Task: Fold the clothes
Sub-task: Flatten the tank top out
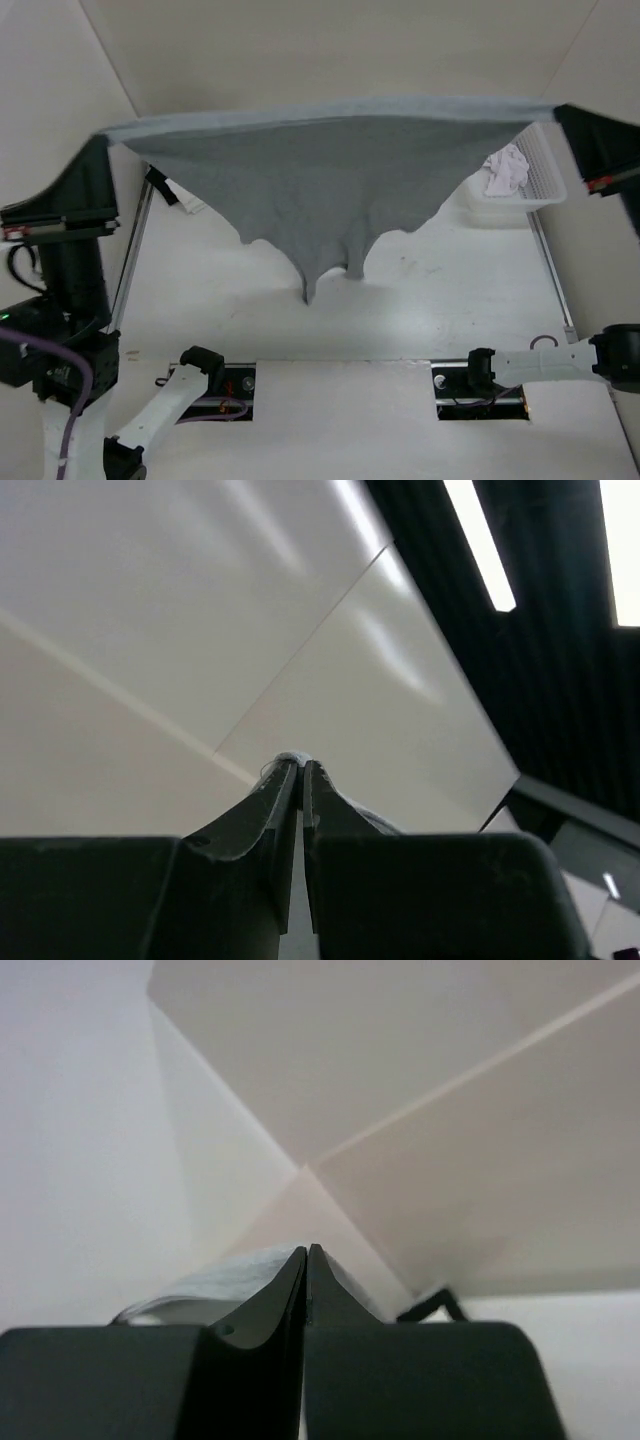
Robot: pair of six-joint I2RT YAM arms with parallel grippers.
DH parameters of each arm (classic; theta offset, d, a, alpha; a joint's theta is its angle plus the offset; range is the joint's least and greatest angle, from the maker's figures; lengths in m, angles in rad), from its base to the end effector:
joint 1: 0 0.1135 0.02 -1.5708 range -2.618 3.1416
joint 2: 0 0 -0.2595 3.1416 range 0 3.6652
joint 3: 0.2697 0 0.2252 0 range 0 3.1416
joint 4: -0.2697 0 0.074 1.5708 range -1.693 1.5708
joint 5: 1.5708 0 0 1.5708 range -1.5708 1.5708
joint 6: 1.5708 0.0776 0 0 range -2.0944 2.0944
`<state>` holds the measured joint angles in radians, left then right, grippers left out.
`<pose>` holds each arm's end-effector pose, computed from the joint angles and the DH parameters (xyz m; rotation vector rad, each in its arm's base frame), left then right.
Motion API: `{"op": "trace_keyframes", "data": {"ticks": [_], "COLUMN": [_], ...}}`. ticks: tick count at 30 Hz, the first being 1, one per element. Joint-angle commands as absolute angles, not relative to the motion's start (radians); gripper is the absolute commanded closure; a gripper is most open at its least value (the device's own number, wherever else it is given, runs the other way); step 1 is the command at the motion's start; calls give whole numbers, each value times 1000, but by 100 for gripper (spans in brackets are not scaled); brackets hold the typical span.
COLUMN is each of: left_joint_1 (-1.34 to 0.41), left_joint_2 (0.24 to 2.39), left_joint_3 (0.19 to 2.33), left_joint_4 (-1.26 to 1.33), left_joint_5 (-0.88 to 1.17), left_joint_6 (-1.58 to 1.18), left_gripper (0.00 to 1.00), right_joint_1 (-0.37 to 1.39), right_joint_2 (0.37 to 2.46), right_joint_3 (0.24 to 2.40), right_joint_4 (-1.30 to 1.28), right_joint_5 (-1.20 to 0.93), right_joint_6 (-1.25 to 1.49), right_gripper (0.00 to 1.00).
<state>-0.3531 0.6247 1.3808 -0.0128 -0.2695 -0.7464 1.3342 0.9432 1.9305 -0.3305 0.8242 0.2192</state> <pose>0.0407 0.0070 0.5585 -0.4254 0.7860 -0.9174 0.0642 0.0231 0.6151 0.2021 1.1831 0.9990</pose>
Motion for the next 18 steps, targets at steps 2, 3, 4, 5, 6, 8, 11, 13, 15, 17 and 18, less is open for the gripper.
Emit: {"op": "trace_keyframes", "data": {"ticks": [2, 3, 4, 5, 6, 8, 11, 13, 15, 17, 18], "left_joint_1": [-341, -338, -337, -335, -332, -326, -302, -274, -233, -185, -170], "left_joint_2": [738, 752, 762, 773, 787, 827, 908, 965, 1059, 1191, 1259], "left_joint_3": [1537, 1548, 1549, 1539, 1519, 1468, 1375, 1298, 1287, 1362, 1417], "left_joint_4": [52, 52, 52, 52, 55, 63, 84, 141, 167, 161, 157], "left_joint_5": [-270, -271, -273, -278, -282, -296, -301, -319, -322, -290, -270], "left_joint_6": [-697, -689, -683, -675, -666, -654, -653, -667, -673, -684, -689], "left_gripper": [100, 100, 100, 100, 100, 100, 100, 100, 100, 100, 100], "right_joint_1": [1394, 1392, 1391, 1378, 1337, 1245, 1022, 845, 681, 557, 529], "right_joint_2": [1101, 1129, 1152, 1178, 1193, 1215, 1259, 1320, 1412, 1535, 1583], "right_joint_3": [2069, 2085, 2086, 2083, 2068, 2016, 1965, 1973, 2008, 2098, 2144], "right_joint_4": [-60, -34, -11, -6, -9, -26, -119, -228, -291, -324, -330], "right_joint_5": [980, 980, 977, 970, 956, 904, 761, 607, 418, 303, 279], "right_joint_6": [-289, -326, -353, -360, -356, -299, -123, 42, 176, 239, 244], "right_gripper": [100, 100, 100, 100, 100, 100, 100, 100, 100, 100, 100]}}
